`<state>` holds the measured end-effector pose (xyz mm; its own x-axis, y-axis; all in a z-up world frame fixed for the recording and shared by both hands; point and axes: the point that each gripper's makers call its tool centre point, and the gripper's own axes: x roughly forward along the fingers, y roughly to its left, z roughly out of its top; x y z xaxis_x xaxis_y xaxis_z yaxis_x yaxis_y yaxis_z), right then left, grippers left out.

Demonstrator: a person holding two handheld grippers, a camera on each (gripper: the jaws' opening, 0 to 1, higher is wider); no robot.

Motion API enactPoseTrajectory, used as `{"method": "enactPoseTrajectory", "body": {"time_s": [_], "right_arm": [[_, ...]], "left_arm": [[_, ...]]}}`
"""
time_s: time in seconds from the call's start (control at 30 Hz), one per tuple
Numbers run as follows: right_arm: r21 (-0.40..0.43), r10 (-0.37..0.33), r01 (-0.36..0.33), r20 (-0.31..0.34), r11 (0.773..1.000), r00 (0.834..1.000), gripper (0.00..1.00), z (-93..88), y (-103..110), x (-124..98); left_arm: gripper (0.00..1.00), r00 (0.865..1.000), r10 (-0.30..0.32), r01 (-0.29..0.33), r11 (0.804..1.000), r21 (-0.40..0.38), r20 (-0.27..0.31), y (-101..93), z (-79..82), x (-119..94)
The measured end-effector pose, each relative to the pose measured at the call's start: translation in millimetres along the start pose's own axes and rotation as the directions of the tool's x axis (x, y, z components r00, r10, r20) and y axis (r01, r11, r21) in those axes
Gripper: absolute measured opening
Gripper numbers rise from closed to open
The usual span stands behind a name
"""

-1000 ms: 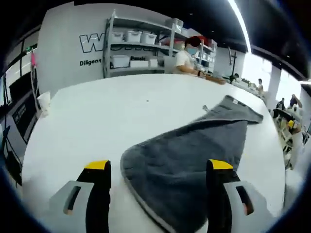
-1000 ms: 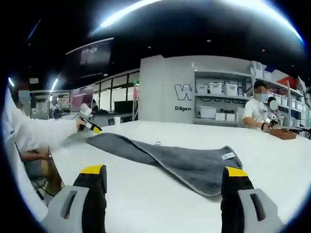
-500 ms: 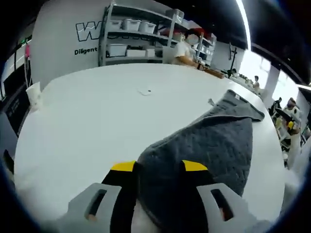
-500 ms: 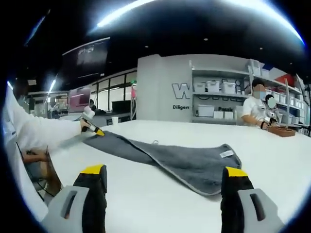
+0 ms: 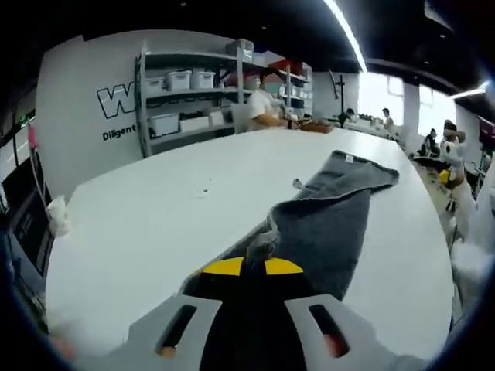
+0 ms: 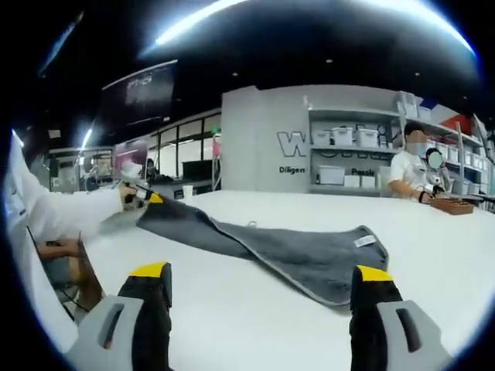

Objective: Open the folded towel by lifting each exposed corner and separating the folded layers until the towel lies flat within the target outline without major curled edges

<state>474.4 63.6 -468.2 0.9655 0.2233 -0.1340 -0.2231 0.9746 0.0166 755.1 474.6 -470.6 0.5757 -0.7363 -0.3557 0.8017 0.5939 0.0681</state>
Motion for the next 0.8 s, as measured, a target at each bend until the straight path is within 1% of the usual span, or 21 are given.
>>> {"method": "enactPoseTrajectory", "body": {"time_s": [0.07, 0.13, 0.17, 0.2, 0.23, 0.3, 0.33, 0.47, 0.53, 0.63, 0.73, 0.8], "right_arm": [[-0.004, 0.004, -0.004, 0.002, 1.000, 1.000, 0.96, 0.3, 1, -2], [-0.007, 0.005, -0.005, 0.005, 1.000, 1.000, 0.96, 0.9, 2, -4], [-0.010, 0.007, -0.007, 0.006, 1.000, 1.000, 0.96, 1.3, 3, -5], [-0.011, 0.008, -0.008, 0.006, 1.000, 1.000, 0.96, 1.4, 3, -6], [-0.012, 0.011, -0.011, 0.010, 1.000, 1.000, 0.96, 1.9, 4, -7], [-0.015, 0.018, -0.018, 0.011, 1.000, 1.000, 0.96, 1.7, 6, -8], [-0.016, 0.019, -0.019, 0.009, 1.000, 1.000, 0.96, 1.3, 7, -8], [-0.019, 0.028, -0.028, 0.006, 0.999, 1.000, 0.96, 0.1, 9, -11], [-0.018, 0.030, -0.029, 0.008, 0.999, 1.000, 0.96, 0.1, 10, -10], [-0.014, 0.040, -0.039, 0.005, 0.999, 0.999, 0.95, -1.6, 12, -9], [-0.013, 0.055, -0.054, 0.004, 0.998, 0.999, 0.95, -2.2, 15, -8], [-0.013, 0.062, -0.062, 0.006, 0.998, 0.998, 0.95, -2.5, 17, -8]], "left_arm": [[0.06, 1.000, 0.003, -0.003, 1.000, 0.027, 0.022, -20.1, -1.0, -12], [0.06, 0.999, -0.024, 0.022, 0.999, 0.041, 0.045, -38.4, -2.4, -19], [0.06, 0.997, -0.049, 0.047, 0.998, 0.037, 0.051, -49.6, -5.1, -23], [0.06, 0.996, -0.066, 0.064, 0.997, 0.033, 0.056, -55.2, -6.6, -25], [0.06, 0.992, -0.112, 0.109, 0.993, 0.046, 0.059, -71.6, -11.4, -29], [0.06, 0.993, -0.115, 0.112, 0.991, 0.068, 0.038, -85.5, -22.3, -35], [0.06, 0.991, -0.130, 0.128, 0.988, 0.081, 0.018, -93.5, -28.9, -39], [0.06, 0.987, -0.162, 0.163, 0.984, 0.075, -0.020, -117.7, -52.4, -52], [0.06, 0.985, -0.167, 0.170, 0.982, 0.079, -0.040, -124.2, -61.8, -56], [0.06, 0.981, -0.168, 0.177, 0.980, 0.088, -0.097, -128.1, -80.7, -64], [0.06, 0.981, -0.166, 0.172, 0.984, 0.048, -0.101, -127.9, -93.6, -71], [0.06, 0.981, -0.156, 0.160, 0.987, 0.018, -0.119, -126.5, -105.5, -76]]}}
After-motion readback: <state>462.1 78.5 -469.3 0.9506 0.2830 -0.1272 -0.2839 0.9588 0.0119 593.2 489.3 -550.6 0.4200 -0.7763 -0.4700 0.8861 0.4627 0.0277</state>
